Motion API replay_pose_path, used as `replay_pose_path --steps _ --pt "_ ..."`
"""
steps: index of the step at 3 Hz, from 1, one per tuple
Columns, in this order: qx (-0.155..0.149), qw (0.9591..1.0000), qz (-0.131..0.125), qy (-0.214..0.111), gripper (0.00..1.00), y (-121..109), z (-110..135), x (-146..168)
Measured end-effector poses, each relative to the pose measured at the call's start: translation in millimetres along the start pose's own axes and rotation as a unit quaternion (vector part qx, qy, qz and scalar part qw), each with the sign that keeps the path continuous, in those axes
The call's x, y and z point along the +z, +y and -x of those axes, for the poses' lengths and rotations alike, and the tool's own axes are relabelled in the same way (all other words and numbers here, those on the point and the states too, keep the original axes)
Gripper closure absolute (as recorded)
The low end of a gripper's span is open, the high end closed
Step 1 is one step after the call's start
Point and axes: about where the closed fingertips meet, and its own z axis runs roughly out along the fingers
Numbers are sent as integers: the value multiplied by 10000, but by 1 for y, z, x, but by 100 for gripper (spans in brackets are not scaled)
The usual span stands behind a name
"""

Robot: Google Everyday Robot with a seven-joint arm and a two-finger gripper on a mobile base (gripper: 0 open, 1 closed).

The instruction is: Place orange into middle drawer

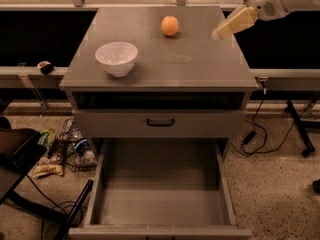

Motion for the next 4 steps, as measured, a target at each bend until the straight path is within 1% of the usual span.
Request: replay_pose_path --steps 1,2,3,4 --pt "83 10000 11 -8 0 0 -2 5" --pt "100 9999 26 -45 0 1 -4 14" --pt "156 9993 145 -294 0 0 -4 59" --pt "205 9988 63 -439 0 -17 -7 106"
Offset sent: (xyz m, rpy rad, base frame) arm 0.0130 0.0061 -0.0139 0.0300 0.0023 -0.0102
